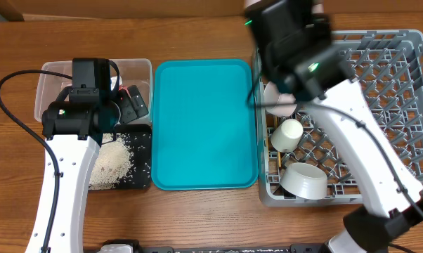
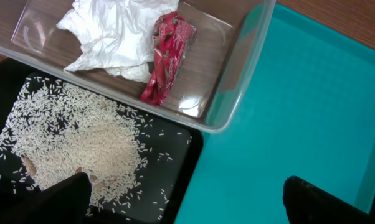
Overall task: Sort waste into correct bins and load items into the dishwasher
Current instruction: 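Lift the pink plate and carry it right to the rack's back, then lower the plate upright into the rack slots and release it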
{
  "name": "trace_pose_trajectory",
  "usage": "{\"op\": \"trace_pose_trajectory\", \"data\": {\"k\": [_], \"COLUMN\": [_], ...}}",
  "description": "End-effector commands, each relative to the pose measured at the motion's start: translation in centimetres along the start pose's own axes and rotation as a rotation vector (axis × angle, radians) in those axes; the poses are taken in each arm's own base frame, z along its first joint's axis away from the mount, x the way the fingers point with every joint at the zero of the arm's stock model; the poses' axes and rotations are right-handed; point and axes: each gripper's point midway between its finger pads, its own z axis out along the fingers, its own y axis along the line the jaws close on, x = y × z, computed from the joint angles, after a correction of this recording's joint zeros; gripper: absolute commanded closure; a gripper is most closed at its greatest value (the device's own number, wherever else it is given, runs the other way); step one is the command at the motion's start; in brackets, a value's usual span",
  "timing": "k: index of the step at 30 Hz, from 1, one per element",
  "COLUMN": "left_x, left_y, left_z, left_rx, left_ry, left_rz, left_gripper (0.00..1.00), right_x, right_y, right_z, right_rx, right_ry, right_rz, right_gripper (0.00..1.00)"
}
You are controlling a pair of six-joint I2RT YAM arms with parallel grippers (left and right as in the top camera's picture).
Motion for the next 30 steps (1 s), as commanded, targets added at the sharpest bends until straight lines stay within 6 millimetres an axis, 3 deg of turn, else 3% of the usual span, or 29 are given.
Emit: {"op": "trace_pose_trajectory", "data": {"k": [1,6,11,30], "left_x": [-0.5,-0.5,-0.5,-0.5], "left_y": [-0.1,-0.1,-0.1,-0.1], "left_z": [-0.4,-0.4,-0.4,-0.4], "left_rx": [0.003,0.004,0.003,0.004], "left_ry": [-0.016,-0.016,-0.016,-0.016], "left_rz": [-0.002,-0.002,-0.002,-0.002], "left_gripper": [0.0,0.0,0.0,0.0], "right_x": [1.6,5.1,7.7,11.8], "right_y": [-3.2,-3.7,-3.5,-1.0], "right_z": [3.7,7.5,9.3,12.1], "right_rx": [0.19,0.074,0.035,0.105], "right_ry": [0.062,0.234,0.345,0.451], "right_rz": [-0.054,-0.014,0.026,-0.149], "right_gripper": [0.96,0.96,0.96,0.96]}}
